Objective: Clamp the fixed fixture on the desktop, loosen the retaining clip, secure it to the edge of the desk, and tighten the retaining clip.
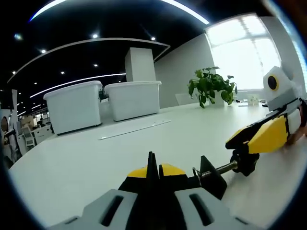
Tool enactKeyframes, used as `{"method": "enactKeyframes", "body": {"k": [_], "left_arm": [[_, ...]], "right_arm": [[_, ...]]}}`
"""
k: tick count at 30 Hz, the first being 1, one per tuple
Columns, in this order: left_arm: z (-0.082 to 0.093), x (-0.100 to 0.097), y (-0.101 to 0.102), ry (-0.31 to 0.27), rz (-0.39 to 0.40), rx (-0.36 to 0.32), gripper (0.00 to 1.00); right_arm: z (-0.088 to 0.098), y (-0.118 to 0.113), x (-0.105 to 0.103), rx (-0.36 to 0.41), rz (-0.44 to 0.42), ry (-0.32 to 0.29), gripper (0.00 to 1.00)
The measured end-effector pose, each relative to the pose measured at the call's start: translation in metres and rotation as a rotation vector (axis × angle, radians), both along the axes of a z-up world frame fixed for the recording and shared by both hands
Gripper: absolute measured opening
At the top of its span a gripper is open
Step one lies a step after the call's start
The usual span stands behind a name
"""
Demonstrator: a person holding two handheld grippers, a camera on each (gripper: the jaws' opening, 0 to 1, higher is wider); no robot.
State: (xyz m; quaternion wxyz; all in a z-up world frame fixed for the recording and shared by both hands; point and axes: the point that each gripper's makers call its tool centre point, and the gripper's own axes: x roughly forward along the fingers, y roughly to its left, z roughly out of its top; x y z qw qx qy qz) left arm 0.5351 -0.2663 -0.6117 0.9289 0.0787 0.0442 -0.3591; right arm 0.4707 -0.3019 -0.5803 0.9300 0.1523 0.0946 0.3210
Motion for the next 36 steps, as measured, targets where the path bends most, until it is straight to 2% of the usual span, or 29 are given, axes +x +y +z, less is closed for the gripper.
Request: {"method": "enactKeyframes", "body": {"k": [2,3,5,7,8,9,12,13,20,21,24,26,29,33,36], "left_arm": [[0.0,0.0,0.0,0.0,0.0,0.0,0.07],[0.0,0.0,0.0,-0.001,-0.001,0.0,0.07],[0.0,0.0,0.0,0.001,-0.002,-0.001,0.07],[0.0,0.0,-0.001,0.0,-0.004,0.0,0.07],[0.001,0.0,0.0,0.001,-0.004,0.0,0.07],[0.001,0.0,0.0,0.001,-0.005,0.0,0.07],[0.001,0.0,0.0,0.001,-0.005,-0.001,0.07],[0.001,0.0,0.0,0.001,-0.006,0.0,0.07],[0.001,0.0,0.0,0.0,-0.007,0.0,0.07],[0.001,0.0,0.0,0.001,-0.007,0.0,0.07],[0.001,0.0,0.0,0.0,-0.008,0.0,0.07],[0.001,0.0,0.0,0.0,-0.008,0.0,0.07],[0.001,0.0,0.0,0.001,-0.006,-0.001,0.07],[0.001,0.001,0.001,0.003,-0.003,-0.001,0.07],[0.001,0.002,0.001,0.003,-0.003,-0.001,0.07]], "right_arm": [[0.0,0.001,-0.002,0.015,0.009,0.0,0.28],[-0.004,0.0,-0.001,-0.013,-0.002,-0.004,0.27],[-0.021,0.006,-0.005,-0.106,0.033,0.033,0.28],[-0.026,0.012,-0.007,-0.263,0.059,-0.046,0.3],[-0.027,0.009,-0.005,-0.316,0.039,-0.072,0.26],[-0.028,0.009,-0.004,-0.328,0.039,-0.075,0.26],[-0.024,0.012,-0.007,-0.189,0.039,-0.013,0.27],[-0.023,0.011,-0.007,-0.17,0.034,-0.009,0.27],[-0.02,0.009,-0.004,-0.148,0.023,-0.01,0.27],[-0.018,0.004,0.006,-0.144,0.021,-0.005,0.27],[-0.018,0.004,0.006,-0.142,0.018,-0.005,0.27],[-0.018,0.005,0.005,-0.19,0.013,-0.037,0.26],[-0.016,0.007,0.001,-0.316,0.004,-0.145,0.26],[-0.018,0.01,-0.002,-0.373,-0.001,-0.18,0.26],[-0.018,0.01,-0.002,-0.445,0.001,-0.226,0.26]]}}
